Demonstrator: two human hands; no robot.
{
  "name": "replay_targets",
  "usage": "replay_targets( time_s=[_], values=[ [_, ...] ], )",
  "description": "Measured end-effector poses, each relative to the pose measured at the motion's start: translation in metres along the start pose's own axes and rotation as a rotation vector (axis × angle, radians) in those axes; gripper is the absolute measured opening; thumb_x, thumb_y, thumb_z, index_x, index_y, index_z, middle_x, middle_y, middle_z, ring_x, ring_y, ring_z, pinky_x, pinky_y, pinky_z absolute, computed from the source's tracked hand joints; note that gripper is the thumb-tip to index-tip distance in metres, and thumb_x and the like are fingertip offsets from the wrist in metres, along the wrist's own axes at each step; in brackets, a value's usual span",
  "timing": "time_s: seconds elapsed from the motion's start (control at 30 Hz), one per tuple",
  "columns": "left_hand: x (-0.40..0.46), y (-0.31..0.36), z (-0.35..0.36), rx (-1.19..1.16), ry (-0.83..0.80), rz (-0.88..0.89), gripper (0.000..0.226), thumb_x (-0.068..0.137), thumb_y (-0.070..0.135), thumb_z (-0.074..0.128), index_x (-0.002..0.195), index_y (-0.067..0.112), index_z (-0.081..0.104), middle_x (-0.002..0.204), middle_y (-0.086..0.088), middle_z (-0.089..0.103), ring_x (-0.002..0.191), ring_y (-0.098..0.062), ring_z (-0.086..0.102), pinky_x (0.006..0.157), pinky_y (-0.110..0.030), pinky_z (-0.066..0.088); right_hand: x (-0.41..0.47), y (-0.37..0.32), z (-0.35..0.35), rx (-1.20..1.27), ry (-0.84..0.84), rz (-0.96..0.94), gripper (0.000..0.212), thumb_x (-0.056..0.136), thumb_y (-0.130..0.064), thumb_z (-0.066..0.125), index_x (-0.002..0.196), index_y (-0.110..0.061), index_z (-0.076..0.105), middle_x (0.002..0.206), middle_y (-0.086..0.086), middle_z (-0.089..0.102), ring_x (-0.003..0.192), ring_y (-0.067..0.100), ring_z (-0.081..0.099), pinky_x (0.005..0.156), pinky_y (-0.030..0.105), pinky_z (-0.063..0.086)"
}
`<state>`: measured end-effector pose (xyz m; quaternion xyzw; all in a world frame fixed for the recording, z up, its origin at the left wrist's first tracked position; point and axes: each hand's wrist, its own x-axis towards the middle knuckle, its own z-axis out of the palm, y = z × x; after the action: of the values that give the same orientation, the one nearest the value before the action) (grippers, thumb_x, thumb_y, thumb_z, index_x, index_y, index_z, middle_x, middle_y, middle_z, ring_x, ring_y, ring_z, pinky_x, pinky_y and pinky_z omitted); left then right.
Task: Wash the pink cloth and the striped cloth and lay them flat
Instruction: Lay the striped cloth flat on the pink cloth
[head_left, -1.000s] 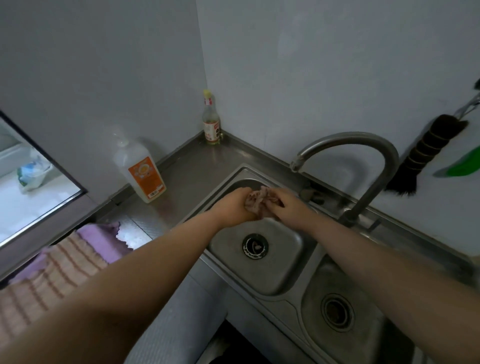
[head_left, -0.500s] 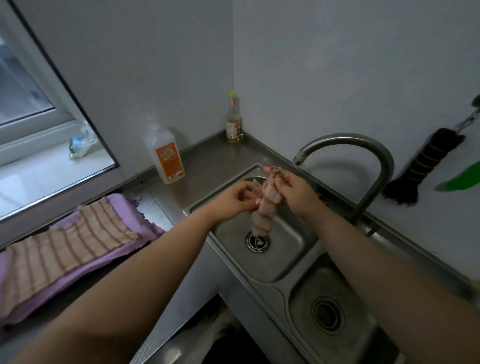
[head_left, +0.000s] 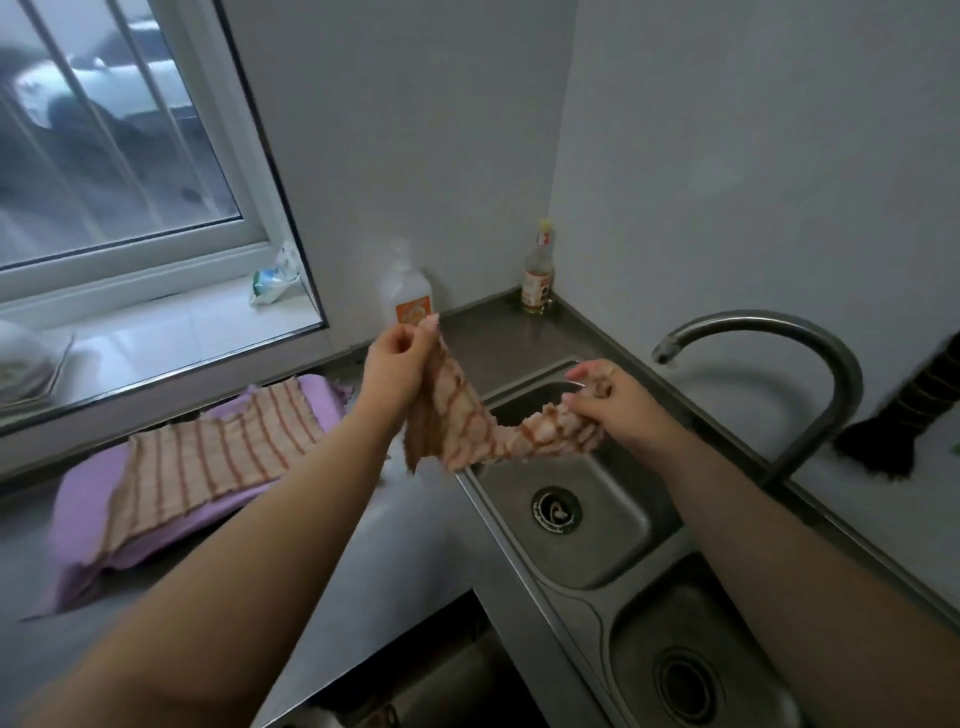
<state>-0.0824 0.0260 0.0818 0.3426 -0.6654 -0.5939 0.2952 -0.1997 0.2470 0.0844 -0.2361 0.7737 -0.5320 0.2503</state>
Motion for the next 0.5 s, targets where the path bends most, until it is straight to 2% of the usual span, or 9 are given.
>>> replay_targets(
  time_s=[0.07, 0.13, 0.23, 0.27, 0.33, 0.4, 0.43, 0.47, 0.5],
  values=[
    [0.009, -0.004, -0.025, 0.063, 0.201, -0.002, 0.025, 0.094, 0.04, 0.056, 0.09, 0.016, 0.059, 0.083, 0.0, 0.059, 0.079, -0.014, 0.055, 0.07, -0.027, 0.042, 0.008, -0.002, 0.011, -0.208, -0.068, -0.006, 0.028, 0.091, -0.008, 0.06, 0.118, -0.014, 0.059, 0.102, 0.005, 0.064, 0.09, 0.018, 0.063, 0.069, 0.021, 0.054],
    [0.013, -0.005, -0.046, 0.181, 0.324, -0.033, 0.025, 0.096, 0.031, 0.05, 0.111, 0.012, 0.055, 0.096, -0.004, 0.058, 0.092, -0.02, 0.056, 0.076, -0.028, 0.04, 0.015, -0.001, 0.017, -0.385, -0.093, 0.005, 0.022, 0.092, -0.01, 0.059, 0.113, -0.013, 0.064, 0.104, 0.007, 0.067, 0.092, 0.02, 0.065, 0.069, 0.025, 0.054],
    [0.019, -0.015, -0.085, 0.306, 0.327, -0.148, 0.029, 0.098, 0.024, 0.046, 0.126, 0.016, 0.044, 0.104, -0.008, 0.057, 0.09, -0.021, 0.055, 0.077, -0.03, 0.039, 0.026, -0.012, 0.044, -0.52, -0.106, -0.082, 0.008, 0.093, -0.018, 0.058, 0.097, -0.018, 0.066, 0.095, 0.003, 0.069, 0.09, 0.018, 0.065, 0.073, 0.027, 0.049],
    [0.021, -0.019, -0.095, 0.382, 0.291, -0.175, 0.03, 0.098, 0.024, 0.046, 0.127, 0.016, 0.045, 0.11, -0.01, 0.056, 0.092, -0.021, 0.054, 0.079, -0.031, 0.04, 0.029, -0.019, 0.056, -0.477, -0.119, -0.112, 0.007, 0.095, -0.02, 0.057, 0.092, -0.02, 0.063, 0.091, 0.001, 0.068, 0.089, 0.017, 0.064, 0.075, 0.028, 0.049],
    [0.017, -0.023, -0.109, 0.689, 0.176, -0.157, 0.033, 0.097, 0.033, 0.048, 0.126, 0.019, 0.052, 0.131, -0.013, 0.046, 0.116, -0.028, 0.047, 0.095, -0.035, 0.038, 0.034, -0.037, 0.083, -0.363, -0.15, -0.157, 0.014, 0.097, -0.025, 0.052, 0.086, -0.023, 0.06, 0.087, -0.001, 0.067, 0.087, 0.016, 0.063, 0.078, 0.029, 0.048],
    [0.006, -0.02, -0.111, 0.883, -0.011, -0.055, 0.037, 0.098, 0.047, 0.043, 0.119, 0.021, 0.06, 0.13, -0.006, 0.047, 0.122, -0.025, 0.044, 0.096, -0.031, 0.032, 0.036, -0.058, 0.112, -0.317, -0.173, -0.181, 0.019, 0.099, -0.031, 0.048, 0.09, -0.021, 0.062, 0.086, 0.0, 0.066, 0.085, 0.015, 0.062, 0.076, 0.028, 0.048],
    [0.002, -0.022, -0.11, 0.823, -0.158, -0.048, 0.043, 0.099, 0.052, 0.036, 0.114, 0.021, 0.062, 0.121, -0.001, 0.054, 0.113, -0.019, 0.05, 0.089, -0.024, 0.034, 0.037, -0.069, 0.127, -0.277, -0.195, -0.167, 0.022, 0.099, -0.033, 0.046, 0.095, -0.018, 0.062, 0.088, 0.002, 0.067, 0.084, 0.015, 0.063, 0.074, 0.028, 0.049],
    [-0.005, -0.025, -0.109, 0.632, -0.326, -0.101, 0.052, 0.097, 0.059, 0.03, 0.108, 0.021, 0.063, 0.112, 0.001, 0.061, 0.103, -0.015, 0.057, 0.089, -0.022, 0.039, 0.039, -0.078, 0.142, -0.197, -0.223, -0.138, 0.025, 0.1, -0.033, 0.045, 0.099, -0.016, 0.063, 0.09, 0.004, 0.068, 0.085, 0.016, 0.064, 0.074, 0.029, 0.051],
    [-0.011, -0.028, -0.108, 0.397, -0.457, -0.179, 0.061, 0.091, 0.068, 0.027, 0.105, 0.021, 0.064, 0.106, 0.001, 0.067, 0.097, -0.014, 0.062, 0.092, -0.028, 0.045, 0.041, -0.087, 0.155, -0.106, -0.245, -0.105, 0.026, 0.1, -0.032, 0.045, 0.1, -0.014, 0.063, 0.093, 0.007, 0.07, 0.086, 0.018, 0.066, 0.077, 0.032, 0.054]
  ],
)
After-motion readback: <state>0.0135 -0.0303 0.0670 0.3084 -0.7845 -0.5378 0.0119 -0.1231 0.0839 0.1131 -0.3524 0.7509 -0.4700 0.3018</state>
